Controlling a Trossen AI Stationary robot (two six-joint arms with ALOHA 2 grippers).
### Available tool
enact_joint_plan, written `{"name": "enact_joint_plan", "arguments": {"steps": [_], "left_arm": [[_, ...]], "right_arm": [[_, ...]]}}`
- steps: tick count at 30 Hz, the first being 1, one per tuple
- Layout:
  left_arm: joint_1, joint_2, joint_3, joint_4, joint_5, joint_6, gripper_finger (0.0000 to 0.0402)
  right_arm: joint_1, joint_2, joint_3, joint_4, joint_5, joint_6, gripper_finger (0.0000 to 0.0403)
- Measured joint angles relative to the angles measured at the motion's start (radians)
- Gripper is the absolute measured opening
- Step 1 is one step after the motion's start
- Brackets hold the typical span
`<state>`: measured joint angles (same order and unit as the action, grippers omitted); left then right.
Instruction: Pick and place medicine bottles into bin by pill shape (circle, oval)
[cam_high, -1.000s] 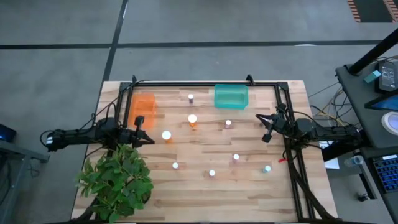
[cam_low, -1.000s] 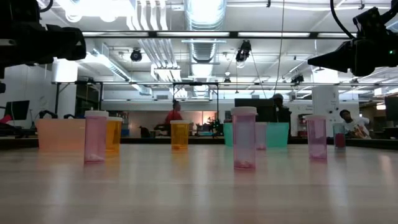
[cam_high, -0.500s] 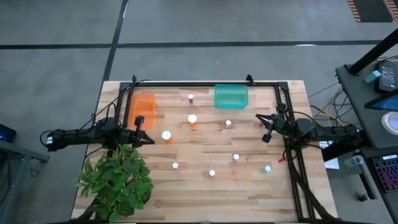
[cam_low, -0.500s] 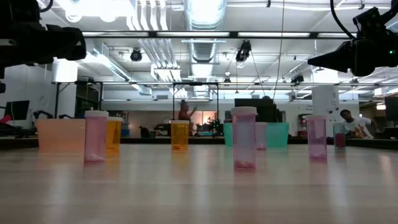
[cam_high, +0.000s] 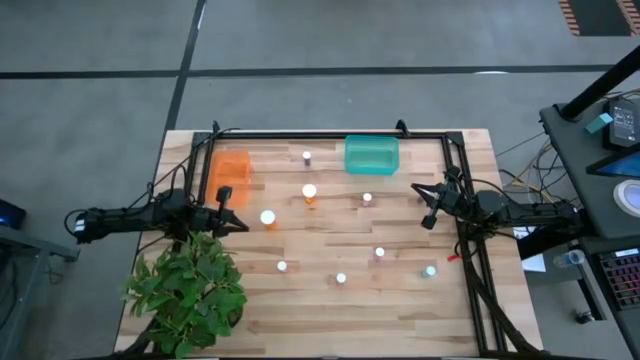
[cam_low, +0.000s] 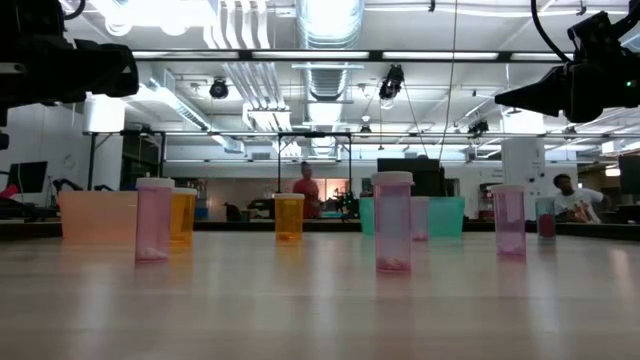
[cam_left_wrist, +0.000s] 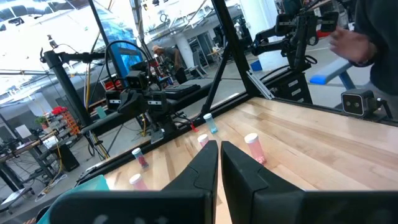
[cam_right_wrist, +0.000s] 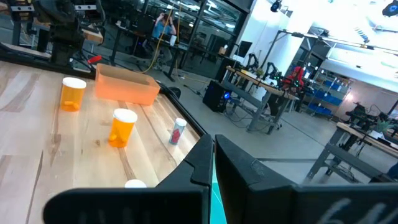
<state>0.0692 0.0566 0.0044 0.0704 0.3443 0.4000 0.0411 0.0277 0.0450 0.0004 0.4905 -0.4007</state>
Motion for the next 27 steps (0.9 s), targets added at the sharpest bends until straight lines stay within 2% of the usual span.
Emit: {"name": "enact_joint_plan", "arguments": {"steps": [8, 16, 18, 22, 24, 27], "left_arm": [[0.0, 0.0, 0.0, 0.01, 0.003, 0.0, 0.0003], [0.001, 0.0, 0.0, 0.226, 0.002, 0.0, 0.0003], [0.001, 0.0, 0.0, 0.251, 0.002, 0.0, 0.0003], [0.001, 0.0, 0.0, 0.268, 0.002, 0.0, 0.0003], [0.001, 0.0, 0.0, 0.264, 0.001, 0.0, 0.0003], [0.001, 0.0, 0.0, 0.275, 0.0, 0.0, 0.0003]], "right_arm": [[0.0, 0.0, 0.0, 0.001, 0.0, -0.001, 0.0009], [0.0, 0.0, 0.0, 0.004, 0.0, 0.02, 0.0009], [0.0, 0.0, 0.0, 0.004, -0.003, 0.132, 0.0009], [0.0, 0.0, 0.0, 0.004, -0.035, 0.483, 0.0009], [-0.004, 0.0, 0.0, 0.005, -0.023, 0.519, 0.0009], [-0.005, 0.0, 0.0, 0.012, 0.004, 0.489, 0.0009]]}}
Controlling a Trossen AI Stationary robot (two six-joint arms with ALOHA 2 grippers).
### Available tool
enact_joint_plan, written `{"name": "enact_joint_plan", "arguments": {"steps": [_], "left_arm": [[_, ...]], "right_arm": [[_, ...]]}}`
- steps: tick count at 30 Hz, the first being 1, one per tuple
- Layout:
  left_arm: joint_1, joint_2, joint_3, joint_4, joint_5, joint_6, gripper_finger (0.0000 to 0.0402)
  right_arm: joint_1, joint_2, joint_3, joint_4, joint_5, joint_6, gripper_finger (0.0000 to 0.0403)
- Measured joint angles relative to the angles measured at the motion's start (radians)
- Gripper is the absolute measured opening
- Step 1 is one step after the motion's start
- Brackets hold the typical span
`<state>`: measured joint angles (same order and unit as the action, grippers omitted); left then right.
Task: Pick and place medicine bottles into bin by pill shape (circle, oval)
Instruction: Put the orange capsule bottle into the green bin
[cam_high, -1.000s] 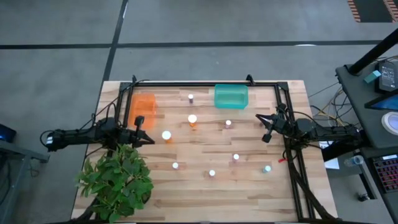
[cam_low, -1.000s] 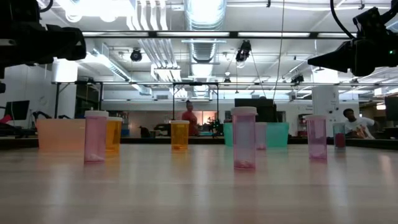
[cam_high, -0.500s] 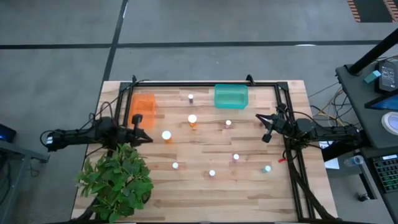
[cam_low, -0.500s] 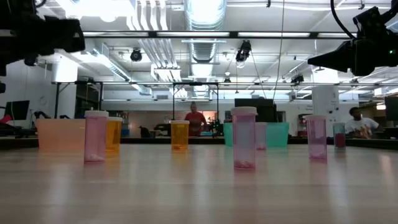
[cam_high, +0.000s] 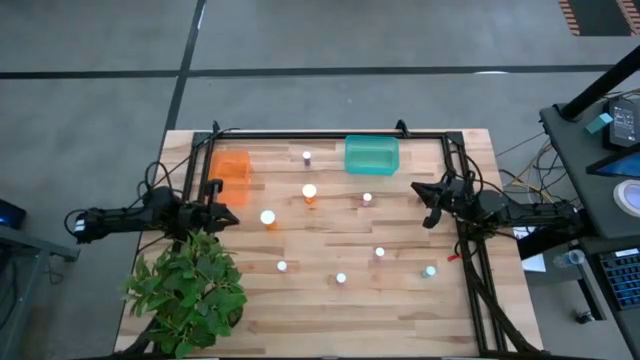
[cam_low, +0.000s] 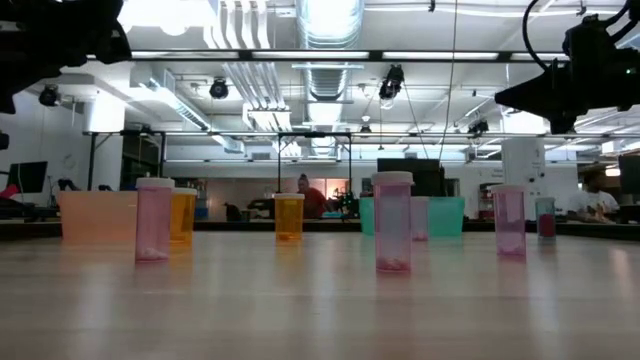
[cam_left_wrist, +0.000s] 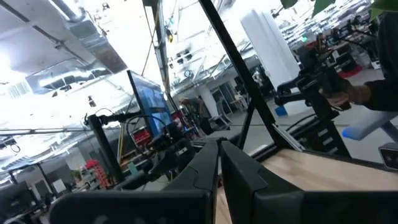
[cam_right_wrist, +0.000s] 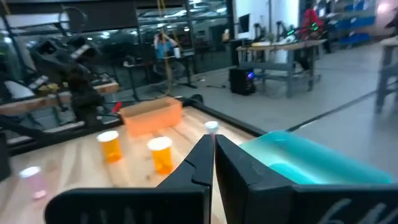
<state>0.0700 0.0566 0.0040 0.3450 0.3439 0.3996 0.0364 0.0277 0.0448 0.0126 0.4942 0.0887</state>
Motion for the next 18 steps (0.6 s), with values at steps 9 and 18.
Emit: {"name": "enact_joint_plan", "arguments": {"steps": [9, 18], "left_arm": [[0.0, 0.0, 0.0, 0.11, -0.002, -0.002, 0.0003], [-0.001, 0.012, 0.0, 0.175, 0.002, -0.03, 0.0003]], "right_arm": [[0.0, 0.0, 0.0, 0.053, -0.004, -0.039, 0.0009], [0.0, 0.002, 0.0, 0.249, -0.004, -0.173, 0.0009]]}}
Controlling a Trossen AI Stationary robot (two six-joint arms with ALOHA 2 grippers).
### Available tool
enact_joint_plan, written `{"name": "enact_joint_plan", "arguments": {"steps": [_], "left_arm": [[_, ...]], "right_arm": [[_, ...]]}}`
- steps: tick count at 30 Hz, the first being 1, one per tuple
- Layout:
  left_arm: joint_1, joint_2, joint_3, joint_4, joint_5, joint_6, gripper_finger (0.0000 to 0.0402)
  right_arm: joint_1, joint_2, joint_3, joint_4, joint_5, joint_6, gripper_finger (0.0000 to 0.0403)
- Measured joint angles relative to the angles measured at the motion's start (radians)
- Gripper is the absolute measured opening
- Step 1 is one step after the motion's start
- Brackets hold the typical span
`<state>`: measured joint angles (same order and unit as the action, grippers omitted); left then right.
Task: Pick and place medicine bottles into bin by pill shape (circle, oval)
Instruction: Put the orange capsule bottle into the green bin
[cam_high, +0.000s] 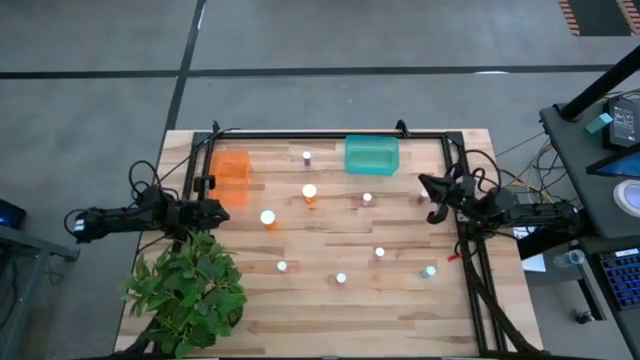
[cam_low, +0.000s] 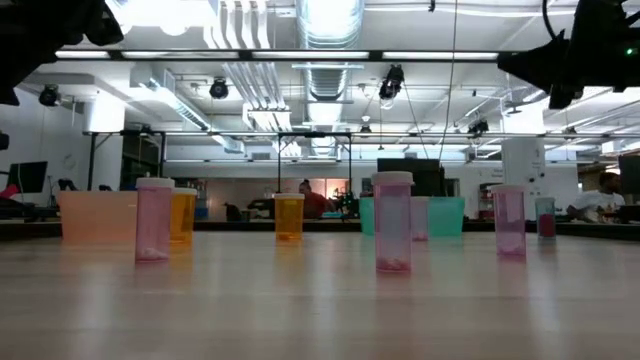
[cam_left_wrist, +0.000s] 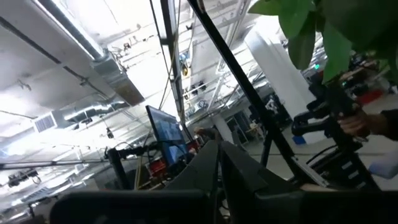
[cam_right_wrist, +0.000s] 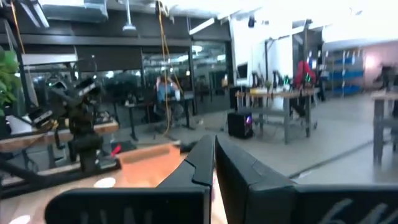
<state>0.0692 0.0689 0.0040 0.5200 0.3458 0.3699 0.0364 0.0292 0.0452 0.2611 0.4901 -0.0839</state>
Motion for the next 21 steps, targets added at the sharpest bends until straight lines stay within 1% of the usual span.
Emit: {"name": "enact_joint_plan", "arguments": {"steps": [3, 6, 9, 12, 16, 19, 21], "left_arm": [[0.0, 0.01, 0.0, 0.026, 0.002, -0.024, 0.0003], [0.0, 0.029, 0.0, 0.074, 0.002, -0.032, 0.0003], [0.0, 0.062, 0.0, 0.164, 0.001, -0.112, 0.0003], [0.0, 0.106, 0.0, 0.266, 0.0, -0.129, 0.0003], [0.0, 0.183, 0.0, 0.402, -0.021, -0.129, 0.0003], [0.0, 0.252, 0.001, 0.492, -0.056, -0.153, 0.0003], [0.0, 0.298, 0.007, 0.521, -0.097, -0.168, 0.0003]], "right_arm": [[0.0, 0.0, 0.0, 0.059, -0.001, -0.042, 0.0009], [0.0, 0.004, 0.0, 0.113, -0.031, -0.078, 0.0009], [0.0, 0.015, 0.0, 0.173, -0.076, -0.114, 0.0009], [0.0, 0.032, 0.0, 0.235, -0.08, -0.155, 0.0009], [0.0, 0.058, 0.0, 0.326, -0.081, -0.213, 0.0009], [0.0, 0.08, 0.0, 0.391, -0.082, -0.263, 0.0009], [0.0, 0.096, 0.0, 0.441, -0.082, -0.307, 0.0009]]}}
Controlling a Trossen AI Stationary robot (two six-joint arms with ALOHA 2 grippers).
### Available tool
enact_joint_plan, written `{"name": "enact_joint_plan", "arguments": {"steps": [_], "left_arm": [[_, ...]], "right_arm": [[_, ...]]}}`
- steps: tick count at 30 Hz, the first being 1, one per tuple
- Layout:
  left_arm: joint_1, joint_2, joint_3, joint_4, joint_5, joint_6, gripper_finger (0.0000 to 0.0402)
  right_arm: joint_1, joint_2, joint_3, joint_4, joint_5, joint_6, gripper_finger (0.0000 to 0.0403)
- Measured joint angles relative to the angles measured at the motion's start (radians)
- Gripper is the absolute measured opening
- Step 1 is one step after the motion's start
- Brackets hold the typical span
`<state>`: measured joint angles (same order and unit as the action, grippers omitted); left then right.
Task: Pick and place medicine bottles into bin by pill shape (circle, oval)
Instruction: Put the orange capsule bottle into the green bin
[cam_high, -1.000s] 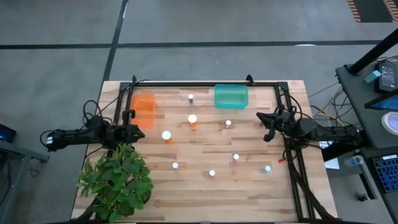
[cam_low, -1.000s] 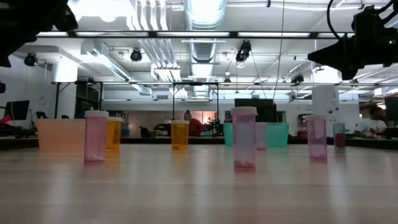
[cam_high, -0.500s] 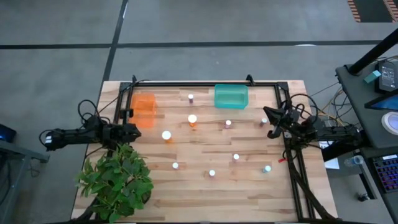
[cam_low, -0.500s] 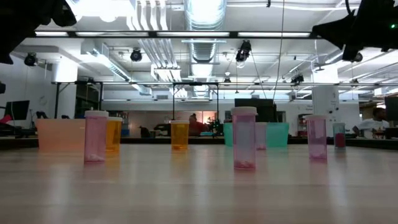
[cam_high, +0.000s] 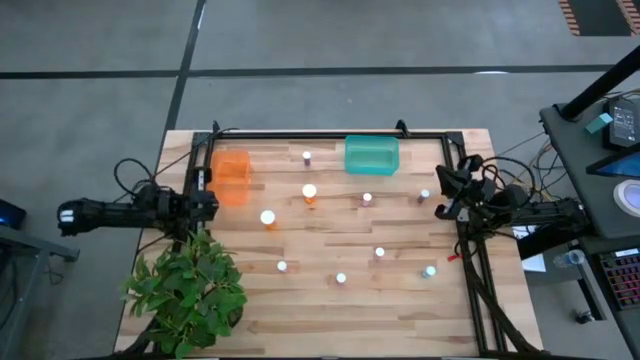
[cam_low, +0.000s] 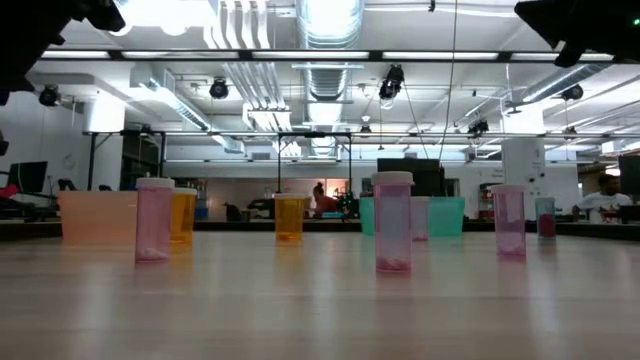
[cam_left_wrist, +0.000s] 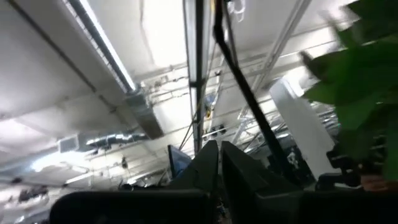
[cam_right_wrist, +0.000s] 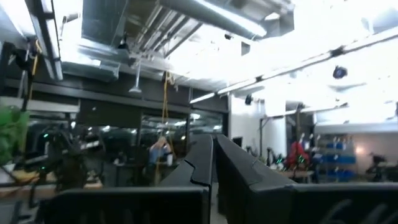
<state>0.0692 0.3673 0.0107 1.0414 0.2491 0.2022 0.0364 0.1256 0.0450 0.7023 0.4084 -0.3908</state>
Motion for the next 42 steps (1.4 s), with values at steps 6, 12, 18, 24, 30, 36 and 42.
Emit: {"name": "enact_joint_plan", "arguments": {"steps": [6, 12, 18, 24, 30, 36, 42], "left_arm": [[0.0, 0.153, 0.08, 0.004, -0.222, -0.064, 0.0003], [0.0, 0.32, 0.18, 0.001, -0.447, -0.203, 0.0003], [0.001, 0.511, 0.293, -0.012, -0.463, -0.271, 0.0003], [0.001, 0.687, 0.417, -0.01, -0.466, -0.3, 0.0003], [0.001, 0.826, 0.533, -0.049, -0.468, -0.384, 0.0003], [0.004, 0.906, 0.683, -0.331, -0.532, -0.476, 0.0003], [0.009, 0.977, 0.837, -0.683, -0.565, -0.569, 0.0003]], "right_arm": [[0.0, 0.042, 0.0, 0.058, -0.017, -0.021, 0.0009], [0.0, 0.086, 0.0, 0.062, -0.024, -0.017, 0.0009], [0.0, 0.092, 0.0, 0.065, -0.023, -0.02, 0.0009], [0.0, 0.092, 0.0, 0.065, -0.023, -0.012, 0.0009], [0.0, 0.092, 0.0, 0.062, -0.016, 0.017, 0.0009], [0.0, 0.092, 0.0, 0.062, -0.016, 0.063, 0.0009], [0.0, 0.092, 0.0, 0.06, -0.016, 0.067, 0.0009]]}}
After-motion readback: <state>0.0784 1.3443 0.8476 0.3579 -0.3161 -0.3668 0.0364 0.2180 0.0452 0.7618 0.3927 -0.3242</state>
